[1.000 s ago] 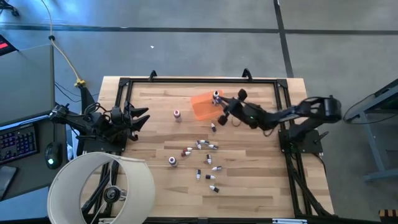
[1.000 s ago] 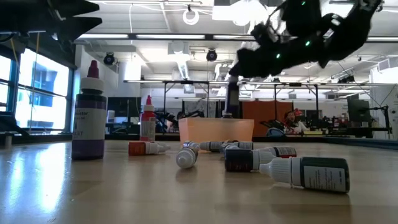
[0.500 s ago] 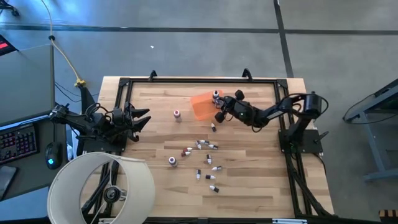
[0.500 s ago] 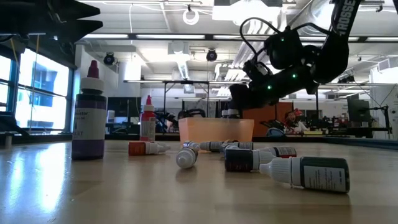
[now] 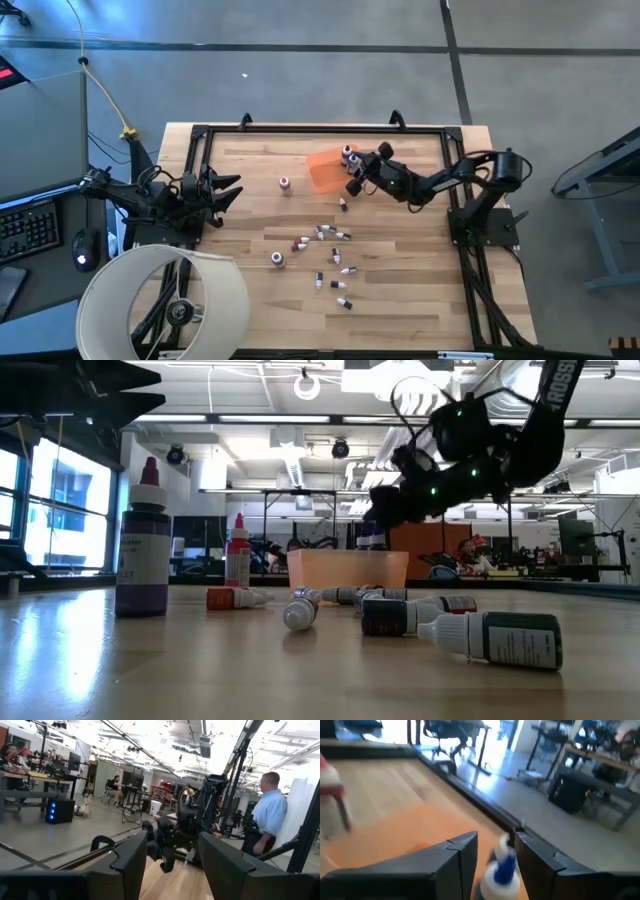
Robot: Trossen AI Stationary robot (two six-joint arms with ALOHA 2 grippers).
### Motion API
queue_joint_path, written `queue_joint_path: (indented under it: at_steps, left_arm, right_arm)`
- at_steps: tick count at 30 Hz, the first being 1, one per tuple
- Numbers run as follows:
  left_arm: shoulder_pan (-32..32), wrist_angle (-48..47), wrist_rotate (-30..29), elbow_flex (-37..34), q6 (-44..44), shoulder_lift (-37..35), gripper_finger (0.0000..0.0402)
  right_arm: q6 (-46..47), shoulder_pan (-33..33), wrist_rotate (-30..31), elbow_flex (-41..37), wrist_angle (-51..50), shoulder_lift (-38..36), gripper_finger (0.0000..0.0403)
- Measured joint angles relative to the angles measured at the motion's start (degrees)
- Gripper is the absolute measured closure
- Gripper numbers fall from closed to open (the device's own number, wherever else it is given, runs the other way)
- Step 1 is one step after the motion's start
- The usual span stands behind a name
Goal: Pick & Place food coloring
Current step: Put the big blue food coloring bottle into the orange bin, then put the big pink food coloring bottle into the orange bin
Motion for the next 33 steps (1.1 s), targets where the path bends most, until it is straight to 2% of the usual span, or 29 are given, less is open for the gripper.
queue_joint_path:
  at_steps: [8, 12, 18, 24, 28, 33]
  left_arm:
    - [0.02, -0.09, -0.02, 0.0, -0.18, 0.22, 0.0227]
    - [0.0, 0.12, -0.11, 0.0, -0.34, 3.84, 0.0227]
    - [0.07, 5.77, -4.7, 0.09, -1.06, 15.15, 0.0227]
    - [0.24, 6.21, -9.47, 5.59, -2.12, 28.84, 0.0227]
    - [4.11, 6.37, -10.5, 10.92, -4.96, 38.71, 0.0227]
    - [11.29, 6.37, -7.52, 13.68, -10.51, 49.33, 0.0227]
  right_arm:
    - [-6.02, 4.88, 0.0, 0.0, -3.57, -14.26, 0.0277]
    - [-7.29, 7.84, -0.15, 0.0, -7.38, -22.24, 0.0277]
    - [-7.33, 11.06, -0.58, 0.0, -10.14, -30.02, 0.0277]
    - [-7.33, 12.39, -0.66, 0.0, -10.67, -31.75, 0.0276]
    - [-7.33, 12.43, -0.68, 0.0, -14.08, -31.51, 0.0276]
    - [-7.38, 12.42, -0.68, 0.0, -17.49, -31.44, 0.0277]
